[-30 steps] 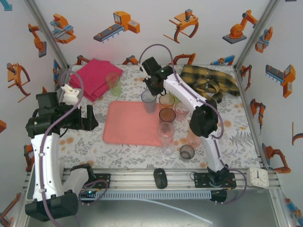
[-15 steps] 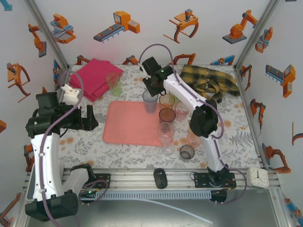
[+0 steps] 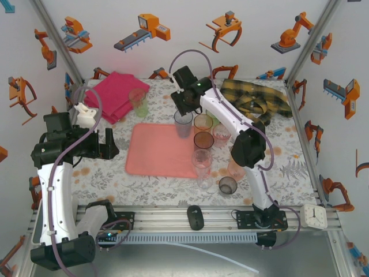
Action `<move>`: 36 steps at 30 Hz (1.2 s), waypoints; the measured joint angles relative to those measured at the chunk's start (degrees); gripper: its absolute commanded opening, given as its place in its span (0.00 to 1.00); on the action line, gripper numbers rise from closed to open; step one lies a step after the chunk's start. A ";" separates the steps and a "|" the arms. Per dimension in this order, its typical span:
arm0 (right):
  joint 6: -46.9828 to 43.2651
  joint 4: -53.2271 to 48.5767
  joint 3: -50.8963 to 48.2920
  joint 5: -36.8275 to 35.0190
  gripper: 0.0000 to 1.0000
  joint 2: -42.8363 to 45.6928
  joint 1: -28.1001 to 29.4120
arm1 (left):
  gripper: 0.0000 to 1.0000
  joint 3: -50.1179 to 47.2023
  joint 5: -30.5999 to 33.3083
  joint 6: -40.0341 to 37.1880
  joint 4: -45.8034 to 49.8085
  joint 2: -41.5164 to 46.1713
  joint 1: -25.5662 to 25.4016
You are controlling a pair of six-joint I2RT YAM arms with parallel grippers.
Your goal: Place the glasses into the tray
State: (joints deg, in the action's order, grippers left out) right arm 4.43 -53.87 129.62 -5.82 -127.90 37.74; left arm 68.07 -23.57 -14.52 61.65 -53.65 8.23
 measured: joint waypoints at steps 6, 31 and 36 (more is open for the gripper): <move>-0.02 -1.99 2.03 0.42 0.53 1.09 0.00 | 0.97 1.11 0.85 -0.79 0.59 0.02 0.00; 1.66 -5.95 1.92 -0.46 0.53 11.80 -0.02 | 0.97 12.85 1.57 -0.26 2.54 -9.68 -0.11; 2.19 -6.78 1.51 -1.22 0.53 15.45 -0.02 | 0.97 15.17 1.49 0.90 1.09 -14.97 -0.63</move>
State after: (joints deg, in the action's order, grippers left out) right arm 6.61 -60.64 131.13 -7.05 -112.44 37.71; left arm 83.24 -22.09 -13.63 62.74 -68.62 7.60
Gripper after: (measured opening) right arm 0.530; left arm 0.971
